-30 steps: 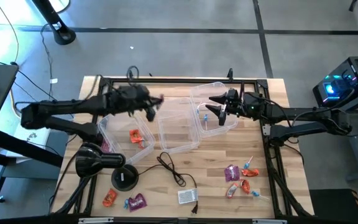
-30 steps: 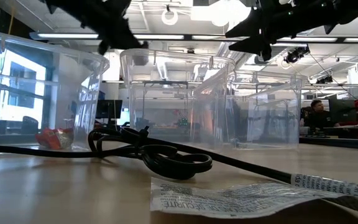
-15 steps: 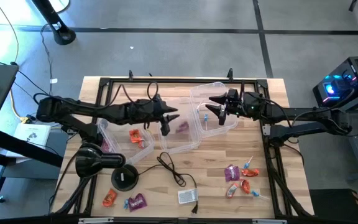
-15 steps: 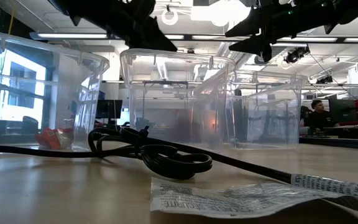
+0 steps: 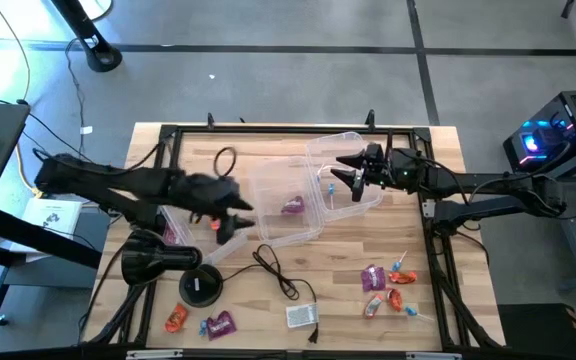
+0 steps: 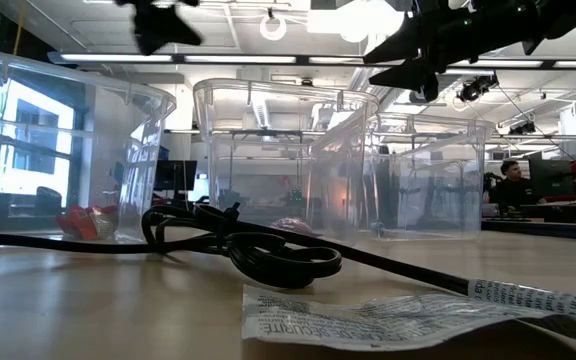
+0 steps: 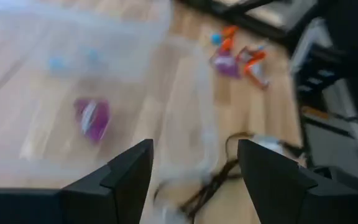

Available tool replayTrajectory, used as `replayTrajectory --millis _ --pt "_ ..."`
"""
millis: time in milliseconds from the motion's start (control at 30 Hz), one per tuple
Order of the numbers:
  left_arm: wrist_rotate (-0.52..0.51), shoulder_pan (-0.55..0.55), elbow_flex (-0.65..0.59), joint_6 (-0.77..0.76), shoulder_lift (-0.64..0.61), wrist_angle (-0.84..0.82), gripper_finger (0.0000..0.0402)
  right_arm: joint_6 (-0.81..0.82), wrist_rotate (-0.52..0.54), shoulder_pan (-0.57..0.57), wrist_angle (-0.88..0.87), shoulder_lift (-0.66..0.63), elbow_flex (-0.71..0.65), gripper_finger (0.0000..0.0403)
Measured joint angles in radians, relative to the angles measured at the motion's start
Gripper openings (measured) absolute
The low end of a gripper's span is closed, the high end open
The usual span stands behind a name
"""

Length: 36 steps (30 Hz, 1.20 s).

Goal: Sort candy
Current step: Put the violet candy into the center transparent bin

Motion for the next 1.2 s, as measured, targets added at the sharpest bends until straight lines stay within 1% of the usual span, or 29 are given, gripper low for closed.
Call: replayTrajectory --millis 167,233,267,333,433,467,500,633,700,867,933,1033,1200 --pt "-0.344 -0.108 0.000 -0.218 -0.025 -0.278 0.0211 0.000 0.000 0.000 -0.003 0.000 0.000 0.0222" --pt "-0.433 -0.127 0.000 -0.303 -0.011 -0.380 0.0195 0.005 0.000 0.000 -0.003 0.000 0.000 0.0222" --pt "-0.460 -0.128 0.000 -0.335 -0.001 -0.426 0.0182 0.013 0.000 0.000 -0.003 0.000 0.000 0.0222" --pt "-0.489 -0.125 0.000 -0.388 0.024 -0.515 0.0141 0.023 0.000 0.000 -0.003 0.000 0.000 0.0222" --pt "-0.530 -0.111 0.000 -0.429 0.062 -0.624 0.0045 0.023 0.000 0.000 -0.003 0.000 0.000 0.0222" --pt "-0.533 -0.102 0.000 -0.432 0.078 -0.655 0.0023 0.023 0.000 0.000 -0.003 0.000 0.000 0.0222" --pt "-0.535 -0.092 0.000 -0.444 0.093 -0.680 0.0015 0.023 0.001 0.000 -0.003 0.000 0.000 0.0222" --pt "-0.532 -0.035 -0.003 -0.481 0.161 -0.776 0.0003 0.023 0.006 0.000 -0.004 0.000 0.000 0.0222" --pt "-0.532 -0.007 -0.019 -0.470 0.185 -0.768 0.0002 0.019 0.006 0.000 -0.004 0.000 0.000 0.0222" --pt "-0.529 0.073 -0.067 -0.376 0.222 -0.710 0.0001 0.015 0.006 0.000 -0.006 0.000 0.000 0.0222" --pt "-0.545 0.114 -0.078 -0.329 0.230 -0.678 0.0001 0.015 0.006 0.000 -0.011 0.000 0.000 0.0222" --pt "-0.559 0.176 -0.090 -0.214 0.236 -0.581 0.0000 0.015 0.006 0.000 -0.014 0.001 0.000 0.0222" --pt "-0.551 0.281 -0.094 0.051 0.236 -0.324 0.0000 0.015 0.006 0.000 -0.015 0.024 0.000 0.0222"
